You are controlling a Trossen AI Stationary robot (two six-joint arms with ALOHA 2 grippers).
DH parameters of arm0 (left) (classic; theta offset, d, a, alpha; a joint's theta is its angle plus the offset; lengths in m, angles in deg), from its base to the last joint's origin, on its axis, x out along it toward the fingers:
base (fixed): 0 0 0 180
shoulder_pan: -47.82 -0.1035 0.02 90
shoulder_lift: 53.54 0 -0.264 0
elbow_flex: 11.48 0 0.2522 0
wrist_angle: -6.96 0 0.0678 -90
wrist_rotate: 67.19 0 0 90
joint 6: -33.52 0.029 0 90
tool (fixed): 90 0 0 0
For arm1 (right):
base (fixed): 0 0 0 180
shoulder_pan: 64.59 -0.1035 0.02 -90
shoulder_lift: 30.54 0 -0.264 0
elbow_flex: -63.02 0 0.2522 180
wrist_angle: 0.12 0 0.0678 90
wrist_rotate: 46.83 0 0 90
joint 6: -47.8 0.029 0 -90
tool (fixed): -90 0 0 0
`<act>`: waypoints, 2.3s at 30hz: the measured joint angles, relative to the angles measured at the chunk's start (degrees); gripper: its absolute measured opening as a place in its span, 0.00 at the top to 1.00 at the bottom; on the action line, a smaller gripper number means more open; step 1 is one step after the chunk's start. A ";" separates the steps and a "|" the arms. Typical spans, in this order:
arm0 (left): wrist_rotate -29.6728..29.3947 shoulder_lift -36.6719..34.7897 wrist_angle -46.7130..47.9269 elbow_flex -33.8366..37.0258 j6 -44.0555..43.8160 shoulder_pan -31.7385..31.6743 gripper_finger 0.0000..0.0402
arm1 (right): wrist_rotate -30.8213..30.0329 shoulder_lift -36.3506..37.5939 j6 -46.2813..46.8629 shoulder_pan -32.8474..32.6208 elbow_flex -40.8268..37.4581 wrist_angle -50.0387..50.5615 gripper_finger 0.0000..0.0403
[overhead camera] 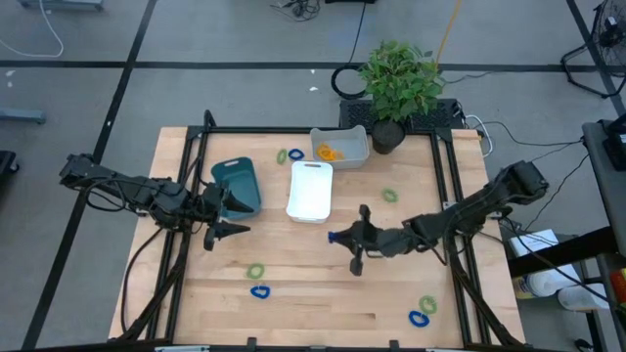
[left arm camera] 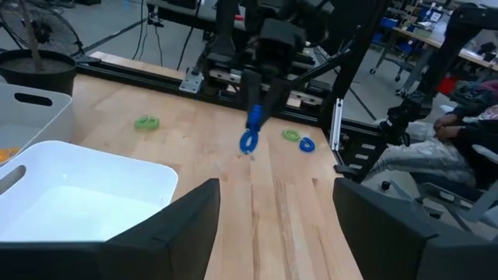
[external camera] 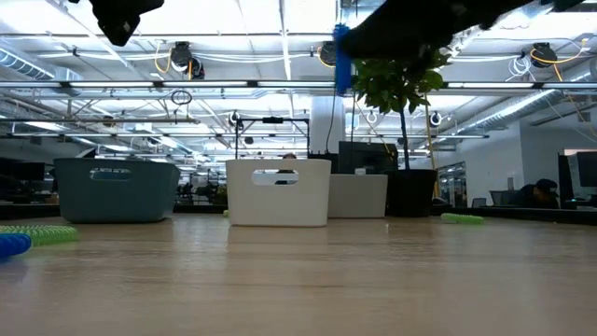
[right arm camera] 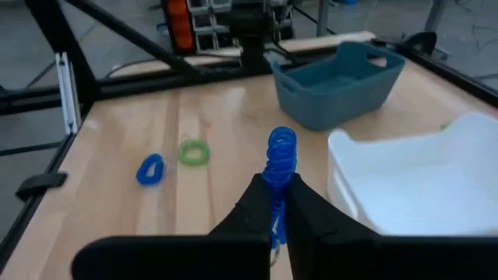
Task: Sort spring keychains
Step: Put the blue spring keychain into the white bin
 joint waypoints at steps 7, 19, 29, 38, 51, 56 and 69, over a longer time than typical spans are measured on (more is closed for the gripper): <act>0.01 0.01 0.00 0.00 -0.04 0.00 0.38 | 10.41 -0.26 -2.64 8.44 3.68 3.96 1.00; 0.01 0.02 0.03 0.00 0.24 -0.01 0.34 | 21.46 -0.48 -8.75 21.63 15.74 22.74 1.00; 0.00 0.00 0.18 0.00 0.30 -0.01 0.38 | 27.47 -9.64 -13.88 29.45 24.93 29.64 1.00; 0.02 0.01 0.52 0.00 0.28 -0.01 0.36 | 31.41 -23.16 -15.52 32.02 31.94 35.40 1.00; 0.02 0.00 0.52 0.00 0.15 0.00 0.37 | 30.97 -30.28 -19.56 31.53 36.01 39.47 0.95; 0.56 0.02 0.48 0.00 0.15 -0.02 0.38 | 31.25 -29.62 -19.76 31.36 36.01 40.00 0.77; 1.44 0.02 0.48 0.00 0.15 0.00 0.34 | 30.61 -29.68 -21.50 29.52 35.99 38.93 0.43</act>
